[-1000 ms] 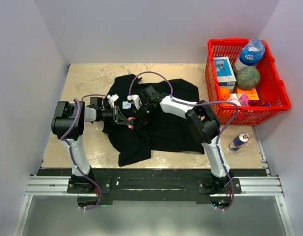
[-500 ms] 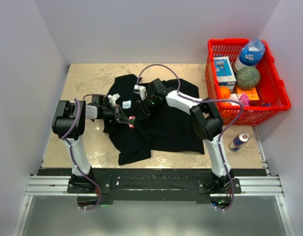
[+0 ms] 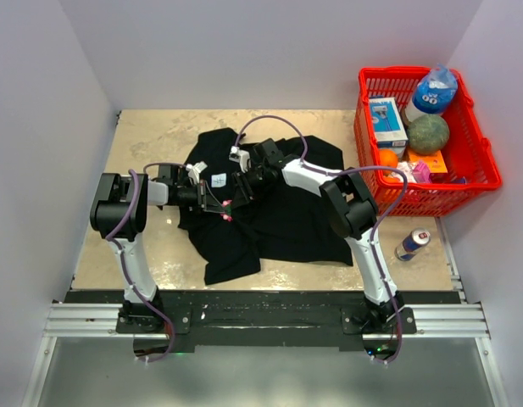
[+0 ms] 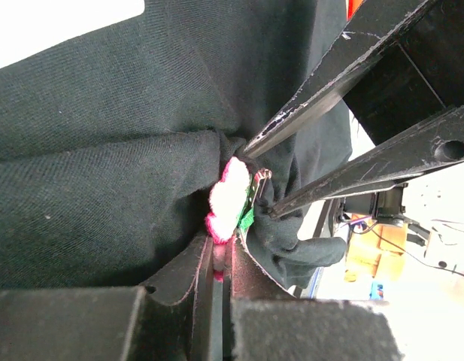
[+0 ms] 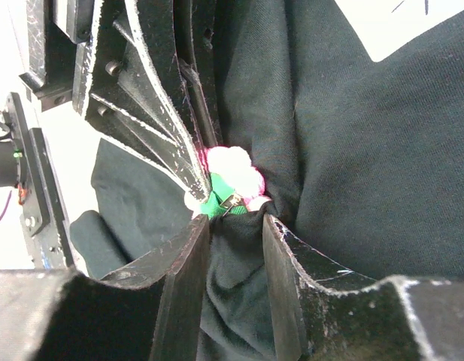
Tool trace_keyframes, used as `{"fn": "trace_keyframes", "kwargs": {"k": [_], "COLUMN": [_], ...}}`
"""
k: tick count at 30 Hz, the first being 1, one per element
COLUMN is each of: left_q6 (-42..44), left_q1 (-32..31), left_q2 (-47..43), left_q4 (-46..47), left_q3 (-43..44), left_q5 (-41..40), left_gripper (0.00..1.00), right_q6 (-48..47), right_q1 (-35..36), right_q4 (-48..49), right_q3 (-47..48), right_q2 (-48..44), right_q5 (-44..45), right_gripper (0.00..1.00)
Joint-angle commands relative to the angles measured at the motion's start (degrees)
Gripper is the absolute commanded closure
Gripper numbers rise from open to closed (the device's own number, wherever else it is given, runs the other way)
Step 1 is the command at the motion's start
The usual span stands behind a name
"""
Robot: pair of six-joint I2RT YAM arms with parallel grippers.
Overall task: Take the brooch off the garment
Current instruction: Remove the brooch from the clothes.
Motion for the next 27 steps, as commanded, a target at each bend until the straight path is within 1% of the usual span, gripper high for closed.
{"fn": "trace_keyframes", "kwargs": {"k": [1,5,6,7,10,13,17,27], "left_q6": [2.5,2.4,2.4,2.3,2.4,2.4,2.4,2.3], "left_q1": [-1.1,-1.1,-1.1,-1.1,-1.1,-1.1,-1.1,-1.1], "left_q2": [4.4,4.8,4.9,5.0,4.9,4.9,5.0,6.0], "left_q4": [-1.0,-0.2,-0.1,-0.1,0.2,0.3,0.6,1.2], "left_q3": [-1.2,-1.4,-1.4,-1.3,-1.4,-1.5,-1.7,-1.7], "left_q5": [-13.8,-12.2,-12.0,-12.0,-11.8,-11.7,-11.1,-10.2], "left_gripper": [1.0,1.0,1.0,1.0,1.0,1.0,1.0,1.0], "right_q6": [1.5,2.7,2.6,2.4,1.8,2.3,2.1,1.9], "right_q1": [0.4,-0.3,-0.3,-0.2,-0.3,-0.1,0.4,1.2], "right_q4": [1.2,1.7,1.2,0.8,0.0,0.1,-0.4,-0.8], "right_q3": [-0.2,-1.2,-1.1,-0.8,-0.3,-0.2,0.3,0.6], "right_q2": [0.7,0.6,0.7,0.6,0.8,1.2,1.7,2.5], "right_q5": [-2.6,-3.9,-3.1,-0.5,2.3,2.9,5.9,6.2], "right_gripper": [0.62,0.64,0.65,0.65,0.67,0.69,0.7,0.71]}}
